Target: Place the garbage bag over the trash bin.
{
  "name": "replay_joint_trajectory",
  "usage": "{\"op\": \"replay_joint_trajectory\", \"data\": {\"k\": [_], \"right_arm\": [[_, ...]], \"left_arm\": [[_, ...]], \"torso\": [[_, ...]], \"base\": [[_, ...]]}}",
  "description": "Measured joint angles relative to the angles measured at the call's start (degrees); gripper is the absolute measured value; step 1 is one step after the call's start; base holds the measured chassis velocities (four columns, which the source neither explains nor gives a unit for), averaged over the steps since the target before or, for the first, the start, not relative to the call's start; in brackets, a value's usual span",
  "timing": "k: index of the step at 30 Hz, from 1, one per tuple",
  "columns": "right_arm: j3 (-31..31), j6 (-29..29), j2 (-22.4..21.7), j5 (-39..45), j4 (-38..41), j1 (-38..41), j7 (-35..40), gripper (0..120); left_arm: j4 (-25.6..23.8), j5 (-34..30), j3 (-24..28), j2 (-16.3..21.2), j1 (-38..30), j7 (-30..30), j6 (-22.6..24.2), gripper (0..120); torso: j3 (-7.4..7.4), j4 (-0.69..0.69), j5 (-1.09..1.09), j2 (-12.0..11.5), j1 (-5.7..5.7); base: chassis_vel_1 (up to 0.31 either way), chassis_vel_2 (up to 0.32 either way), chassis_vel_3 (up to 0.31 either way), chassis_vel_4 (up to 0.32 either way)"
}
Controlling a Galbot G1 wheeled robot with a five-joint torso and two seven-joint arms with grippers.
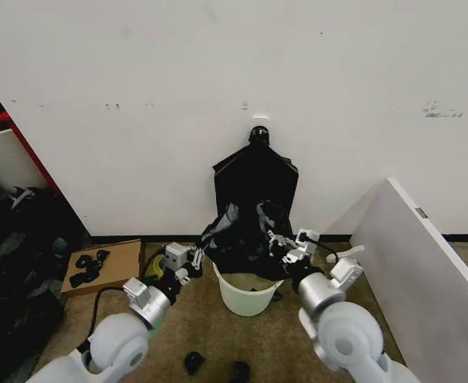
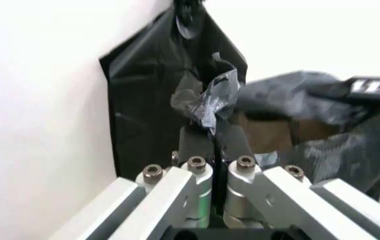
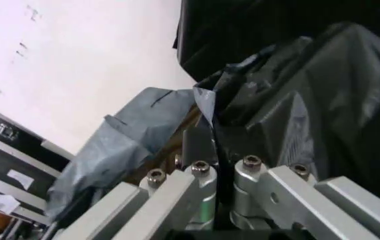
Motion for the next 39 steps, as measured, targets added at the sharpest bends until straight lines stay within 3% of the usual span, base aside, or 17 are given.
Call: {"op": "replay_joint_trajectory", "data": {"k": [7, 10, 15, 18, 22, 31, 39], "right_arm": [[-0.5, 1.4, 1.3, 0.0, -2.8, 1.4, -0.1, 0], [1.2, 4.3, 2.4, -1.5, -8.1, 1.2, -0.7, 0], [2.9, 5.4, 2.0, -5.9, -10.0, -0.5, -1.5, 0], [1.5, 4.9, 0.5, -14.4, -10.0, -3.0, -0.8, 0], [-0.3, 3.1, -0.2, -18.7, -10.5, -4.9, 1.8, 0], [-1.5, 0.2, 1.0, -19.8, -11.2, -4.6, 7.4, 0], [-2.1, -7.1, -0.6, -20.2, -7.4, -7.7, 14.1, 0]], "left_arm": [[0.9, 1.2, -0.1, -1.0, 0.5, -0.1, -0.8, 0], [1.8, 1.7, 0.2, -2.6, 0.3, -0.5, -1.1, 0], [7.6, 3.7, 2.1, -6.1, 0.3, -1.3, -2.5, 0], [12.0, 4.7, 3.1, -9.4, -0.2, -3.2, -2.9, 0], [14.9, 5.0, 3.4, -11.7, 0.1, -4.2, -3.0, 0], [14.4, 6.4, 3.7, -12.5, 2.1, -5.2, -3.0, 0], [11.9, 8.2, 3.0, -10.9, 6.2, -7.6, -0.7, 0]], "torso": [[0.0, 0.0, -0.01, 0.0, 0.0], [0.0, -0.01, 0.0, 0.0, 0.0], [0.0, 0.0, 0.01, 0.0, -0.01], [-0.01, -0.02, 0.0, 0.0, -0.01], [-0.01, -0.01, 0.0, 0.0, -0.01], [-0.01, 0.0, 0.0, 0.0, -0.01], [-0.01, -0.01, 0.0, 0.0, -0.01]], "base": [[0.0, 0.0, 0.0, 0.0], [0.0, 0.0, 0.0, 0.0], [0.0, 0.0, 0.0, 0.0], [0.0, 0.0, 0.0, 0.0], [0.0, 0.0, 0.0, 0.0], [0.0, 0.0, 0.0, 0.0], [0.0, 0.0, 0.0, 0.0]]}}
